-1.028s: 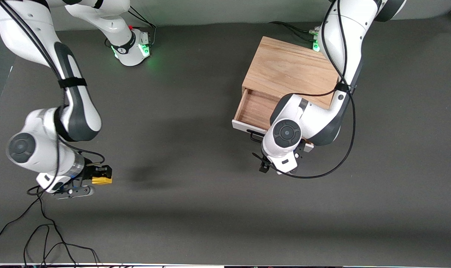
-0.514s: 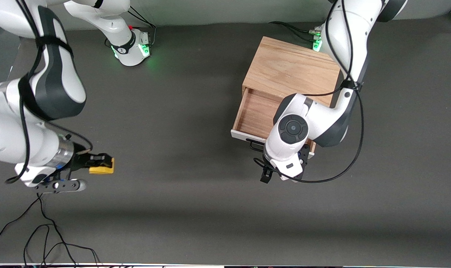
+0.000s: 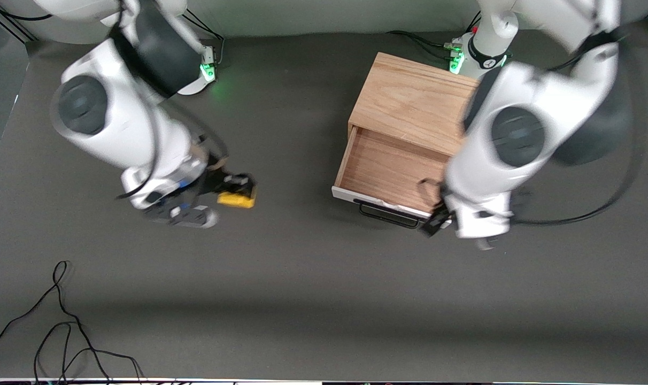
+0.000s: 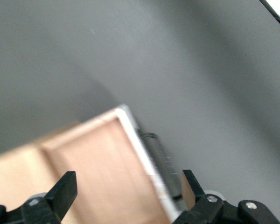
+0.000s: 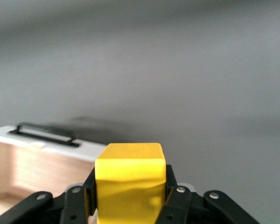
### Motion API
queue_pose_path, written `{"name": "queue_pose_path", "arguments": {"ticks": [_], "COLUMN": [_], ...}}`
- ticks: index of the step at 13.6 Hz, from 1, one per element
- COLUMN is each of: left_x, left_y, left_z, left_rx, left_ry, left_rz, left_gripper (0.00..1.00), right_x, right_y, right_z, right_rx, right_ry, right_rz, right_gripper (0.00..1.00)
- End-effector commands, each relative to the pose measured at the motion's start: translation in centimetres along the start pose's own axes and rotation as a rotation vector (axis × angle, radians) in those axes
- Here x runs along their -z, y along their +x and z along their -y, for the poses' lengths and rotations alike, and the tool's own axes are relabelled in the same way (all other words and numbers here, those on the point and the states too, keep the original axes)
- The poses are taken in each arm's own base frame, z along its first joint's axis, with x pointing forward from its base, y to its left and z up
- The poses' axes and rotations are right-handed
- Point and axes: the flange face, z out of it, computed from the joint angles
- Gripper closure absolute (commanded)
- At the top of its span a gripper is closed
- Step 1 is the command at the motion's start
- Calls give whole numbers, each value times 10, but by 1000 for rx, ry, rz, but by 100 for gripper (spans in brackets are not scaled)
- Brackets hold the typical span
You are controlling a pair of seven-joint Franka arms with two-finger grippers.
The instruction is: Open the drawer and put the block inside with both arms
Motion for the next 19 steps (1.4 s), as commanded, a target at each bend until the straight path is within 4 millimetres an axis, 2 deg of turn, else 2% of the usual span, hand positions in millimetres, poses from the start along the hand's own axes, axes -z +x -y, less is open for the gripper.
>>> {"name": "queue_pose_path", "arguments": {"ticks": [1,2,4,6,8,10,11,13,14,17,19], "left_x": [42,51,59,60,59,57,54,44,43,39,36], "left_y": [62,81,107,121,120,113,107,99,97,98,100], "left_z": [86,112,159,194,207,212,217,225,227,226,225], "left_rx": [-246,-319,-463,-609,-702,-710,-722,-770,-777,-777,-774], "left_ry": [-16,-21,-31,-24,-16,-2,-9,-14,-13,-12,-17], "left_rz": [62,64,65,63,60,39,16,-8,-7,-5,-17], "left_gripper": [0,0,0,0,0,0,0,0,0,0,0], "right_x": [-16,-27,-63,-100,-130,-164,-183,-224,-238,-263,-268], "right_y": [-44,-65,-102,-132,-155,-179,-178,-191,-194,-192,-191], "right_z": [67,90,130,161,179,192,192,196,199,199,198], "right_rx": [-69,-62,-27,14,63,110,91,81,75,72,72], "right_ry": [44,47,22,36,21,-27,-58,-114,-120,-124,-130], "right_rz": [-34,-48,-83,-80,-84,-84,-98,-113,-130,-132,-128], "right_gripper": [78,78,78,78,78,78,78,78,78,76,74]}}
